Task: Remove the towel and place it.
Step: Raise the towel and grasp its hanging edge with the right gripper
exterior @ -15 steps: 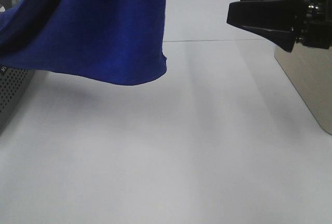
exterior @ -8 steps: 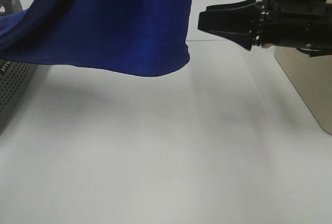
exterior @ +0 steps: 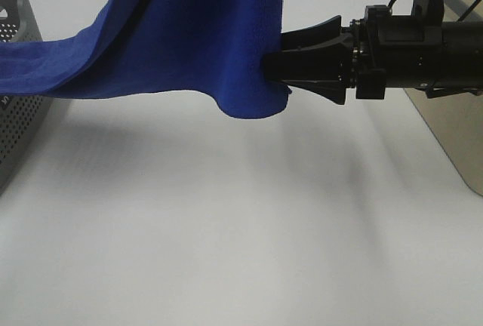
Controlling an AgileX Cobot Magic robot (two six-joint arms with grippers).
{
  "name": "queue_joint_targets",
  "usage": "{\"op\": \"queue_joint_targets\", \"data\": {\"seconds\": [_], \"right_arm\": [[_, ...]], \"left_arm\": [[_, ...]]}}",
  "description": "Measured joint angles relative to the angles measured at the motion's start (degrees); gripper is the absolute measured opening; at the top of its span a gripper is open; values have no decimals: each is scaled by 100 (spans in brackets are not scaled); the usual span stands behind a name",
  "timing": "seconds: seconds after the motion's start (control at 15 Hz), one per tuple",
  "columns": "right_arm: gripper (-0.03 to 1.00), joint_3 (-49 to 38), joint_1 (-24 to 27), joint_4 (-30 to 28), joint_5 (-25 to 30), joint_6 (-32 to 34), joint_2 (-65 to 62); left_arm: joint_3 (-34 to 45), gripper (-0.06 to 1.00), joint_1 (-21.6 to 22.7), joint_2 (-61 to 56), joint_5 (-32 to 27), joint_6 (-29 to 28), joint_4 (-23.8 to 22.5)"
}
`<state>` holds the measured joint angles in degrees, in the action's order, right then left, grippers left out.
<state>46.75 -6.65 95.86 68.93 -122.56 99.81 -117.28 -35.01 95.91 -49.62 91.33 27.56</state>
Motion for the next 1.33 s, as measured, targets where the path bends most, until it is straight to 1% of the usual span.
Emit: {"op": "queue_joint_targets", "data": {"seconds": [0.33, 0.53, 0.67, 0.8, 0.93, 1.0, 1.07, 1.2, 1.33], "right_arm": [[69, 0, 0, -292, 0, 0, 0], [69, 0, 0, -596, 0, 109, 0], [67, 0, 0, -630, 0, 155, 0], [60, 0, 0, -630, 0, 155, 0], [51, 0, 0, -630, 0, 160, 0], [48, 0, 0, -630, 0, 166, 0], [47, 0, 0, -630, 0, 166, 0], [47, 0, 0, -630, 0, 350, 0], [54, 0, 0, -521, -86, 653, 0]], "left_arm": [[0, 0, 0, 92, 172, 0, -23], [0, 0, 0, 155, 298, 0, -126], [0, 0, 0, 195, 304, 0, -178], [0, 0, 0, 212, 304, 0, -223], [0, 0, 0, 223, 304, 0, -223], [0, 0, 0, 223, 304, 0, -223], [0, 0, 0, 223, 304, 0, -229], [0, 0, 0, 229, 304, 0, -229], [0, 0, 0, 229, 309, 0, -229]]}}
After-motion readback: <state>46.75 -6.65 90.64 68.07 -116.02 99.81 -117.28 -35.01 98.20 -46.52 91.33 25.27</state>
